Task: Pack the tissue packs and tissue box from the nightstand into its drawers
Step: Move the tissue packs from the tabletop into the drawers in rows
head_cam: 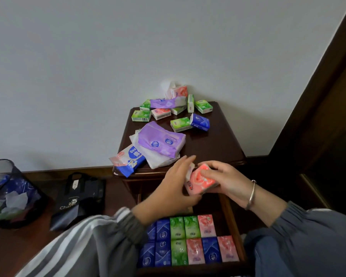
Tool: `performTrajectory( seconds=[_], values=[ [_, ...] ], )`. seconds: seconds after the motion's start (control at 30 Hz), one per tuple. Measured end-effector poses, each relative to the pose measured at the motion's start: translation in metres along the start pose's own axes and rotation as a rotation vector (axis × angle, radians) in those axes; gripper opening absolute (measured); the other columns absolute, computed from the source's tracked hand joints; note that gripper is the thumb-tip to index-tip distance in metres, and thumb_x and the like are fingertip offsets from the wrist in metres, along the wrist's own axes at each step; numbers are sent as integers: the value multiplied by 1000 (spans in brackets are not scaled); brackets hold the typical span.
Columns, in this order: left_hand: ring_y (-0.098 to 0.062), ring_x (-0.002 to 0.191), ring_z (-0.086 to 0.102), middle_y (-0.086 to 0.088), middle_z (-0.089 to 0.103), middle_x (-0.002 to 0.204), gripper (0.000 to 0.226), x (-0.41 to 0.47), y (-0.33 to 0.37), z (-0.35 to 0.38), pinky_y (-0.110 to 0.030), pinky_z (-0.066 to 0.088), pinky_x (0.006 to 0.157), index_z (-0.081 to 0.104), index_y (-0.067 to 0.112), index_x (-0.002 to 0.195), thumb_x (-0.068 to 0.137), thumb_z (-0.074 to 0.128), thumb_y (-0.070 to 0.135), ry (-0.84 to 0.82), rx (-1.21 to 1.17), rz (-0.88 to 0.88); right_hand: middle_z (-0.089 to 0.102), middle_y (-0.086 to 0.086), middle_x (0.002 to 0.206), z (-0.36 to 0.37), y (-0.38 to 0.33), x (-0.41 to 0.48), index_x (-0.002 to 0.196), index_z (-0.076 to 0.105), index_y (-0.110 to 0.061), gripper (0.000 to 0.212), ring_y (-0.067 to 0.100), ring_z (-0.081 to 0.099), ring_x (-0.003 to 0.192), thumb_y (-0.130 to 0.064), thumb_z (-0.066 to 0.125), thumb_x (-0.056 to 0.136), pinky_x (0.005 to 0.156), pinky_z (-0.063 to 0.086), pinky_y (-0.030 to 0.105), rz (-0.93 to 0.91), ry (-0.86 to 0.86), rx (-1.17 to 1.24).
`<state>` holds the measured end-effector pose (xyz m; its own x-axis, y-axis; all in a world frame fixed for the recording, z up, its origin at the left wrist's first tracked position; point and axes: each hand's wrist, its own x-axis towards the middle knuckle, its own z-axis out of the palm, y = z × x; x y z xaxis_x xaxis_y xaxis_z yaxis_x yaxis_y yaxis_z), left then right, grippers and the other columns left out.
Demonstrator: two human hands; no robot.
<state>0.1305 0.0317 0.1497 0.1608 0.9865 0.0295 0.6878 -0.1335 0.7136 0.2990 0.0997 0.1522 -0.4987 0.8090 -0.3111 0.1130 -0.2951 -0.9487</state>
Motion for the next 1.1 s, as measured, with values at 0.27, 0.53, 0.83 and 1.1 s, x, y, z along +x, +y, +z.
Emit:
performTrajectory(
  seconds=[0.27,0.53,0.83,1.1],
  values=[
    [-5,128,45,6,47,143,75,-6,-11,-27,-22,38,106,28,28,148,85,70,22,-22,-48,-108,68,7,90,7,18,8,101,60,-12,11,13,68,78,-17,57,92,67,58,32,74,-50,100],
    [-4,109,42,18,53,120,78,-5,-7,-17,-18,36,87,39,34,138,71,78,38,222,143,37,70,18,104,10,10,11,113,61,-6,52,26,70,90,-49,55,85,74,58,38,162,-202,357],
    [0,116,46,12,54,130,54,33,-22,-53,-12,35,92,49,25,131,84,67,44,209,131,63,66,15,93,-24,-3,47,100,58,-10,16,25,65,80,-13,62,84,82,53,44,-28,254,300],
    [-30,117,51,-11,54,128,52,179,-49,-73,-39,41,98,50,10,131,86,64,33,229,528,-12,64,21,111,-65,5,104,86,55,-21,7,31,65,97,-17,60,84,87,53,51,-194,671,267]
  ],
)
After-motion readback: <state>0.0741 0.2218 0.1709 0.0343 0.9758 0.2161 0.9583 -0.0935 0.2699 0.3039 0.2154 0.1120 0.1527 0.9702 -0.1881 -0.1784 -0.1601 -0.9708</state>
